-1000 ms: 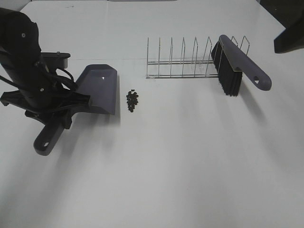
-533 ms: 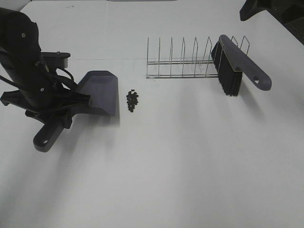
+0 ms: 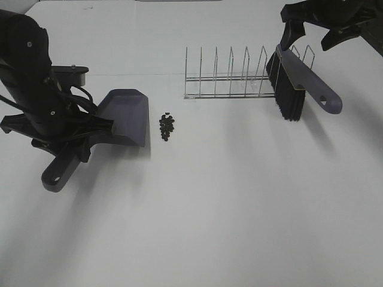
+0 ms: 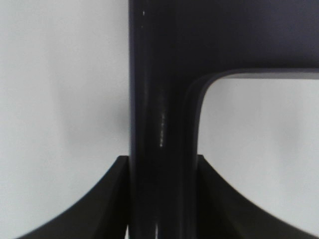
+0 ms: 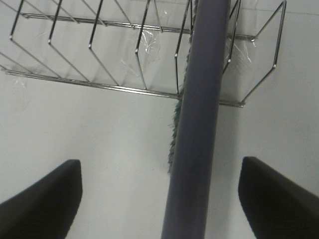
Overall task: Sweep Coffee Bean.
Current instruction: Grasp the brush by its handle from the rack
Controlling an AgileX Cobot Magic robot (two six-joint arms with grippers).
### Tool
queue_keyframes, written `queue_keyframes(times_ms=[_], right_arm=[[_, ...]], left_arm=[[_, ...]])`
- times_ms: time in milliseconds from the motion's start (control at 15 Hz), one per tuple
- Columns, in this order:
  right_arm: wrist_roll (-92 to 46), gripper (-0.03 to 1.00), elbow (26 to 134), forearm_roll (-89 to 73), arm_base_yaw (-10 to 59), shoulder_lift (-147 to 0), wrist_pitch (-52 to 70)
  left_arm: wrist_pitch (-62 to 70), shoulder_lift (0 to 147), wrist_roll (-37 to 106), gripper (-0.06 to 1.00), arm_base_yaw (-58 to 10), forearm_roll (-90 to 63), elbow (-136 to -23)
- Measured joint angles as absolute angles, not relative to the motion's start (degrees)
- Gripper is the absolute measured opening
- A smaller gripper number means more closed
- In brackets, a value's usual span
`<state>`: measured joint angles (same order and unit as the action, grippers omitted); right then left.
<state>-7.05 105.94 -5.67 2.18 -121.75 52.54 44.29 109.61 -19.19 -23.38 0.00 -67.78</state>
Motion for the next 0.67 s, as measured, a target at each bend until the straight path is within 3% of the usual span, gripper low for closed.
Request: queue_keyframes(times_ms=[533, 667], right_arm=[[-7.0, 0.69, 116.9, -3.1, 2.2, -135.9, 49.2], [-7.0, 0.58, 117.2, -2.6, 2.2, -138.3, 48.3]], left_arm=[[44.5, 109.6, -19.2, 0.32, -23.4, 0.0, -67.8], [44.5, 109.6, -19.2, 0.32, -23.4, 0.0, -67.8]])
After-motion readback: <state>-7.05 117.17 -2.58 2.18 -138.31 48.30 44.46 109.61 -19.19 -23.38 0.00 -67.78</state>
